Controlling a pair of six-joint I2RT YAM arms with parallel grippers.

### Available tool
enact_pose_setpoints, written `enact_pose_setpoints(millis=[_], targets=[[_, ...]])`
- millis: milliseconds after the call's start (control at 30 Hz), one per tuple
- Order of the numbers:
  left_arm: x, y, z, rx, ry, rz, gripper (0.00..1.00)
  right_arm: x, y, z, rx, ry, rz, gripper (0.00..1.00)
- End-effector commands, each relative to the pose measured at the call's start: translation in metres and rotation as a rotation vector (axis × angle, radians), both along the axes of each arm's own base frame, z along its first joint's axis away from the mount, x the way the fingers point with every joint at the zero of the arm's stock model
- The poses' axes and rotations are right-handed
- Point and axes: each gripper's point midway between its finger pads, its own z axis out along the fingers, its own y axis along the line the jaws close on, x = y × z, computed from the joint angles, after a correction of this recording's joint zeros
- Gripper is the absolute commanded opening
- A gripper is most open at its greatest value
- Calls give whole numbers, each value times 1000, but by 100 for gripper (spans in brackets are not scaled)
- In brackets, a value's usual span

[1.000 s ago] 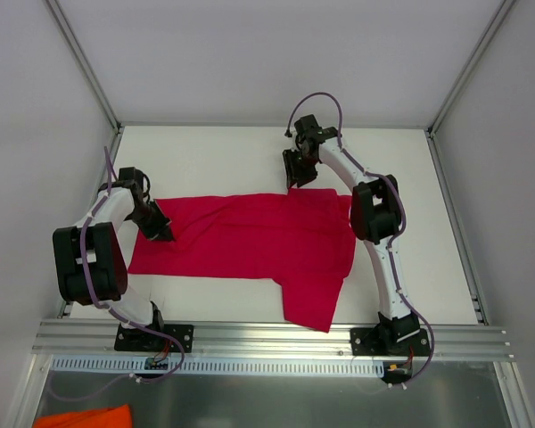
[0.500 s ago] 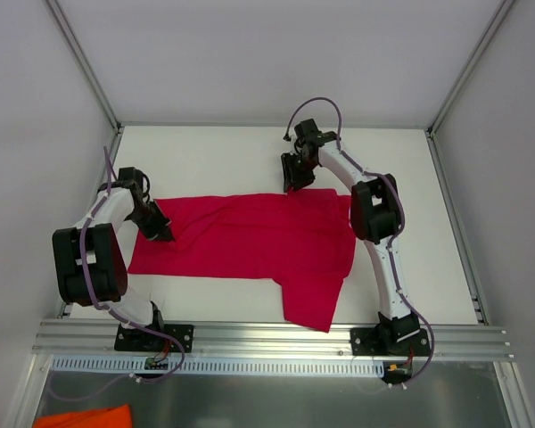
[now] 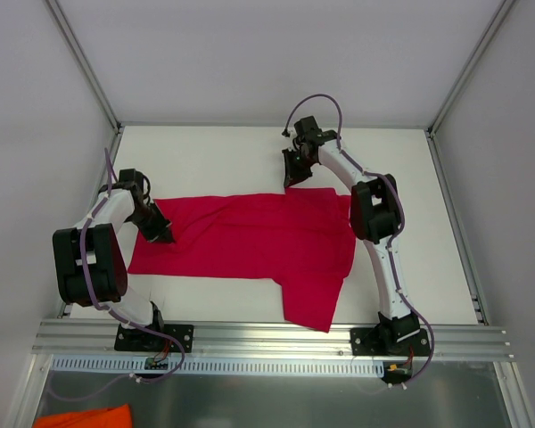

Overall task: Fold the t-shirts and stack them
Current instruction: Fold the flattened tshirt in 1/3 of the way

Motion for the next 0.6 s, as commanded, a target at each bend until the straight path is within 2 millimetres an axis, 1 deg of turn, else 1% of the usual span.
enact_pose_setpoints(millis=[0, 133, 267, 333, 467, 500, 533, 567], targets=[[-4, -3, 3, -4, -14, -23, 0, 7, -1, 12, -4, -39, 1, 1], [-1, -7, 0, -27, -18, -17, 0, 9, -10, 17, -49, -67, -4, 1], [2, -6, 1, -26, -28, -17, 0, 11, -14, 25, -69, -96, -11, 1], [6, -6, 2, -29, -40, -17, 0, 14, -20, 36, -87, -137, -24, 1], [19, -16, 1, -92, -70, -10, 0, 28, -31, 73, -127, -251, -46, 1], [29, -16, 1, -98, -101, -8, 0, 32, -35, 88, -129, -285, -60, 1], [35, -16, 0, -105, -110, -7, 0, 37, -41, 96, -150, -315, -78, 1], [44, -17, -1, -116, -119, -8, 0, 41, -45, 109, -157, -350, -88, 1]])
